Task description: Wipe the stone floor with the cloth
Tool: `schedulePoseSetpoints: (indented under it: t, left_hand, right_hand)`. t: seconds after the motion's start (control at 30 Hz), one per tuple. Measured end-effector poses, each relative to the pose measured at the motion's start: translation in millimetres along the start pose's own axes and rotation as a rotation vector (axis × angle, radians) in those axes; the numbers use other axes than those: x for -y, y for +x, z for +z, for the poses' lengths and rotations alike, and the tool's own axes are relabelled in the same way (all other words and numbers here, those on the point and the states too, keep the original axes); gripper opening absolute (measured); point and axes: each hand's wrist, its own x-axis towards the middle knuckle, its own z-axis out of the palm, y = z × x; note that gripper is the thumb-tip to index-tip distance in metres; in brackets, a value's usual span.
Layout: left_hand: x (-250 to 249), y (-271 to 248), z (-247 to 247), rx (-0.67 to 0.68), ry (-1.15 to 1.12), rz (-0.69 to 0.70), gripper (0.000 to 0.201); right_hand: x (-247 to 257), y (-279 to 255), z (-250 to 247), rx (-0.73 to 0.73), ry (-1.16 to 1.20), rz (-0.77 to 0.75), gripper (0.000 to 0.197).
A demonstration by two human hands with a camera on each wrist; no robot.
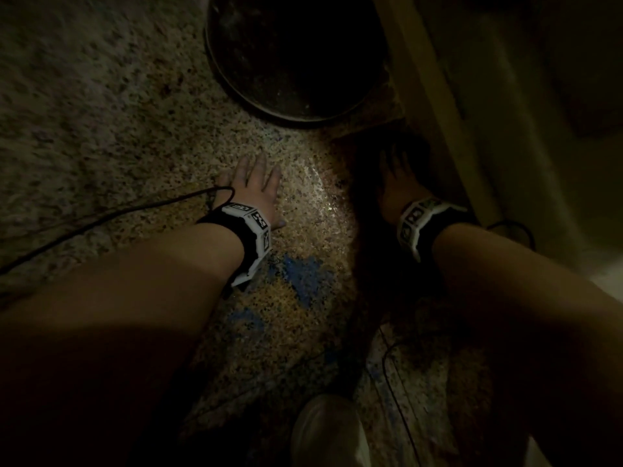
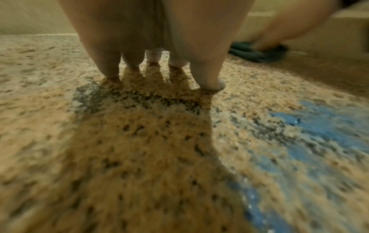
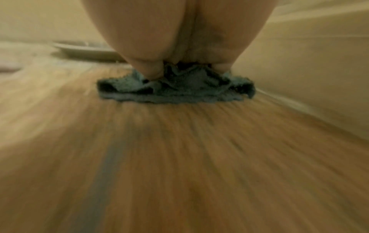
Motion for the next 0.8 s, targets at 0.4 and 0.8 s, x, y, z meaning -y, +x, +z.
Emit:
schedulePoseSetpoints:
  t: [0.4, 0.8]
  left_hand:
    - [9.9, -33.1, 11.7, -0.037, 0.002, 0.06, 0.083]
    - [41.5, -125.9, 12.3, 0.043, -0.099, -0.091, 0.076]
  right_hand:
    - [-26.6, -54.8, 32.0, 0.153, -0.084, 0.092, 0.064]
    - [30.2, -56.3, 25.9, -0.01, 0.102, 0.342, 0.067]
